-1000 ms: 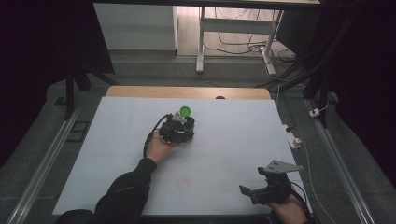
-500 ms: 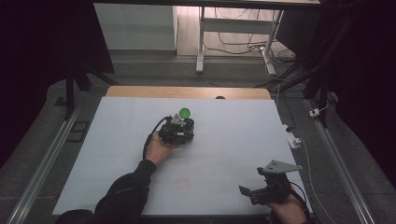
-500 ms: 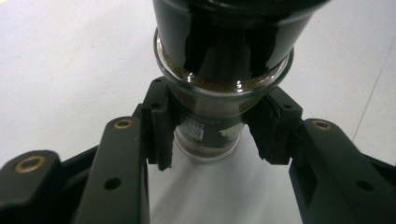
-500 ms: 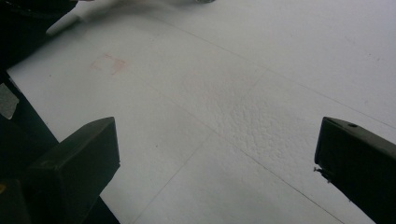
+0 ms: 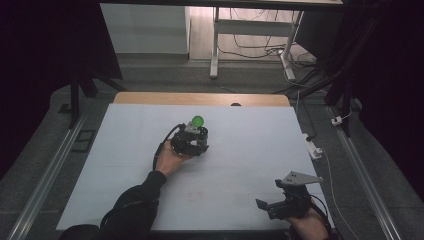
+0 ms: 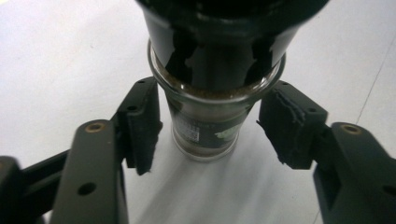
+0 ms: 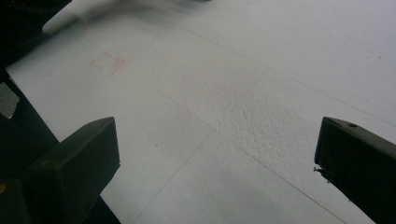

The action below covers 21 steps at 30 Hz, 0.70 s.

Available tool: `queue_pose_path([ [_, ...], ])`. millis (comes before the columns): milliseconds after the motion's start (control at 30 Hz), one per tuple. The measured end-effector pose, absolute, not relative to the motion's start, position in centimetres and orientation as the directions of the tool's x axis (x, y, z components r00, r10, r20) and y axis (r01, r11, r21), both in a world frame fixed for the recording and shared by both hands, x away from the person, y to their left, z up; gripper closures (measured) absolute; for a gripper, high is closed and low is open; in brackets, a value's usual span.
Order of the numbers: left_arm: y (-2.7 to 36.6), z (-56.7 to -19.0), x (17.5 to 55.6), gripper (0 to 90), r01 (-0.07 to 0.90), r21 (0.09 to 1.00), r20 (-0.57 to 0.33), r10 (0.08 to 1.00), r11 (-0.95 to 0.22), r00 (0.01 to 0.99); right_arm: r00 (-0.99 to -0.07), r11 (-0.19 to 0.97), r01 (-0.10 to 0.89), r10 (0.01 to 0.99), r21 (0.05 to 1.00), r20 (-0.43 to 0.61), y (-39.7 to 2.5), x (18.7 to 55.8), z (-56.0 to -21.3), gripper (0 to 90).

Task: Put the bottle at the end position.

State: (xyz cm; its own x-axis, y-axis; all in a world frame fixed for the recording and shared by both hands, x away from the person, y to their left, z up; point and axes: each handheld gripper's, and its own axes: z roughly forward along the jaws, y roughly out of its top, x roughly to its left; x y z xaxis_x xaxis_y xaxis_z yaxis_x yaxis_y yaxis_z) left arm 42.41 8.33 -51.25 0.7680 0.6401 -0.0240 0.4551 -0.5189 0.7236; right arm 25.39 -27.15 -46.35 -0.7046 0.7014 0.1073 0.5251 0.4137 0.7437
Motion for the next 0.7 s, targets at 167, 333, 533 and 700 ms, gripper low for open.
queue_pose_path([
  [167, 8.6, -50.6, 42.4, 28.2, 0.466, 0.723, -0.047, 0.637, -0.51, 0.77, -0.704, 0.416, 0.527, 0.702, 0.741, 0.107, -27.1, 25.4, -46.4, 0.0],
  [333, 8.8, -50.3, 42.4, 16.3, 0.481, 0.734, -0.103, 0.622, -0.479, 0.777, -0.705, 0.418, 0.528, 0.702, 0.739, 0.107, -27.1, 25.4, -46.4, 0.0],
  [533, 9.0, -50.1, 42.5, 4.0, 0.498, 0.72, -0.128, 0.614, -0.482, 0.779, -0.704, 0.417, 0.528, 0.702, 0.74, 0.107, -27.1, 25.4, -46.4, 0.0],
  [700, 9.6, -49.8, 42.7, 0.0, 0.509, 0.732, -0.173, 0.599, -0.453, 0.782, -0.705, 0.418, 0.528, 0.701, 0.739, 0.107, -27.1, 25.4, -46.4, 0.0],
])
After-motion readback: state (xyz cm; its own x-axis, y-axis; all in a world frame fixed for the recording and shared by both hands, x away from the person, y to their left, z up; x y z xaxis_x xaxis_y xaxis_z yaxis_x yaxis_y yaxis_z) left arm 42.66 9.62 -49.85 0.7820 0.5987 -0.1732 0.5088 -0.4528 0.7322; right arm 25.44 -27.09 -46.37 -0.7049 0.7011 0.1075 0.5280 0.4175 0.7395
